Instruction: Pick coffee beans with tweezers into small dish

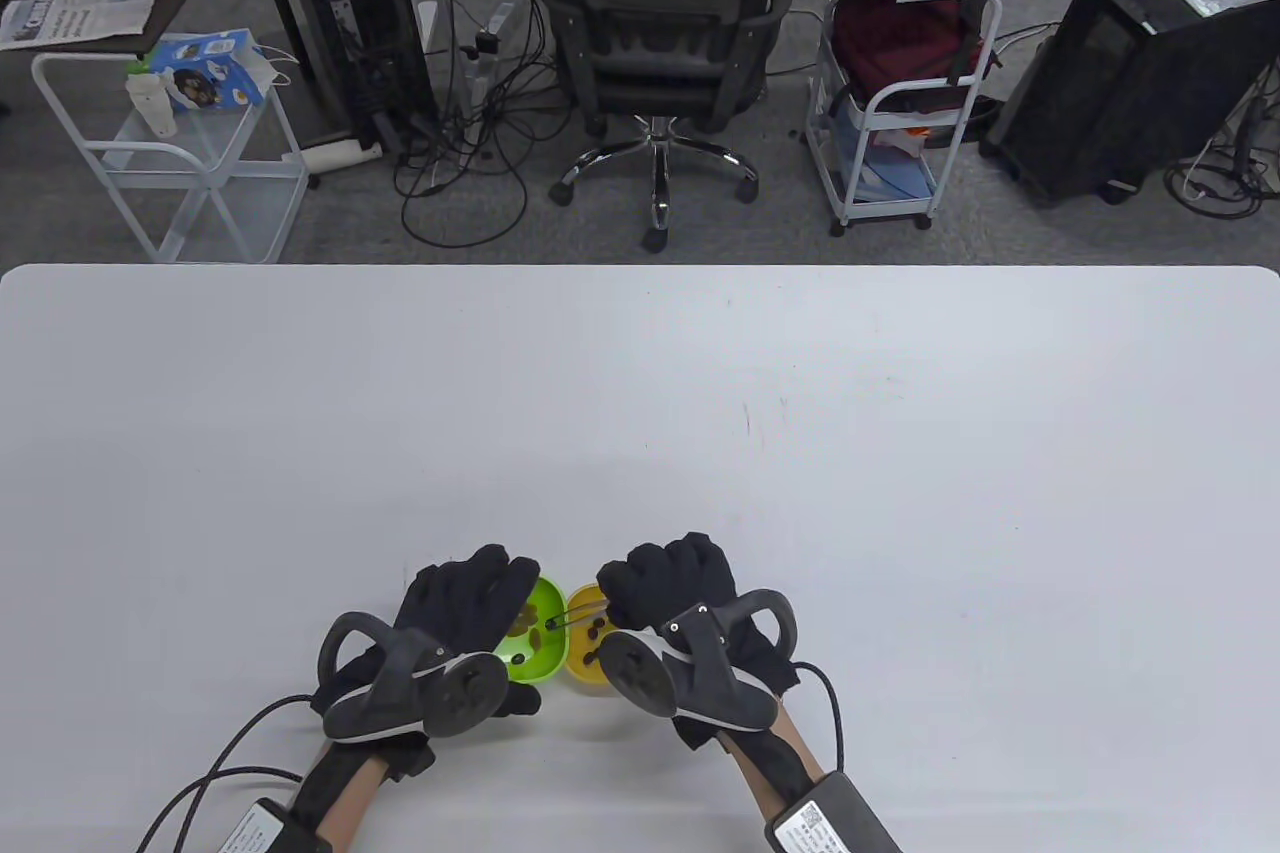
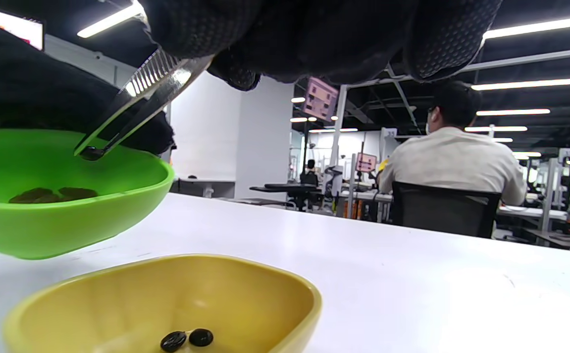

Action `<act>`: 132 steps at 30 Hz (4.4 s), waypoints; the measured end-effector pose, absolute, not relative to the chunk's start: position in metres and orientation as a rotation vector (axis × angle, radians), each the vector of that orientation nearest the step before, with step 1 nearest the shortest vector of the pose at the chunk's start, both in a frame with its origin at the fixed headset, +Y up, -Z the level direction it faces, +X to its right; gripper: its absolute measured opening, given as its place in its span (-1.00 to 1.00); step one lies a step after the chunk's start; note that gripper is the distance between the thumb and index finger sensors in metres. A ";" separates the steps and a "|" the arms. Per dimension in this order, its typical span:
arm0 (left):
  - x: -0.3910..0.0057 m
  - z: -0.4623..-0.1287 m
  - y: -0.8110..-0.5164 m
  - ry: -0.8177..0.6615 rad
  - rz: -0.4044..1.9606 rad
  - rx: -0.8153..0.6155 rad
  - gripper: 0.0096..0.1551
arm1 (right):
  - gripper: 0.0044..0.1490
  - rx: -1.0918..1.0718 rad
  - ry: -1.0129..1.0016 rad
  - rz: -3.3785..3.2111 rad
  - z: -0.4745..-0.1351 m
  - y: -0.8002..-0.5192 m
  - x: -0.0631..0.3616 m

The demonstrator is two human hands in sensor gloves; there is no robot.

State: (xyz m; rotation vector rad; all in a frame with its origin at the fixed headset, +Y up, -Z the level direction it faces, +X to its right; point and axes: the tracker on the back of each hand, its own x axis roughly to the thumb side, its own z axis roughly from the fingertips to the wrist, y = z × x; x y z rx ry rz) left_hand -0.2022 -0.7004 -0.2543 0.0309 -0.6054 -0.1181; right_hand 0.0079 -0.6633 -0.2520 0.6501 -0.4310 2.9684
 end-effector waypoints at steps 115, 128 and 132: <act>-0.201 -0.254 -0.701 -0.613 -0.110 0.028 0.38 | -0.47 0.597 -0.255 2.866 -0.262 -0.682 0.019; -0.202 -0.254 -0.701 -0.611 -0.104 0.033 0.38 | -0.47 0.408 -0.196 2.831 -0.273 -0.686 0.056; -0.203 -0.254 -0.701 -0.607 -0.094 0.031 0.38 | -0.47 0.408 -0.186 2.839 -0.273 -0.688 0.057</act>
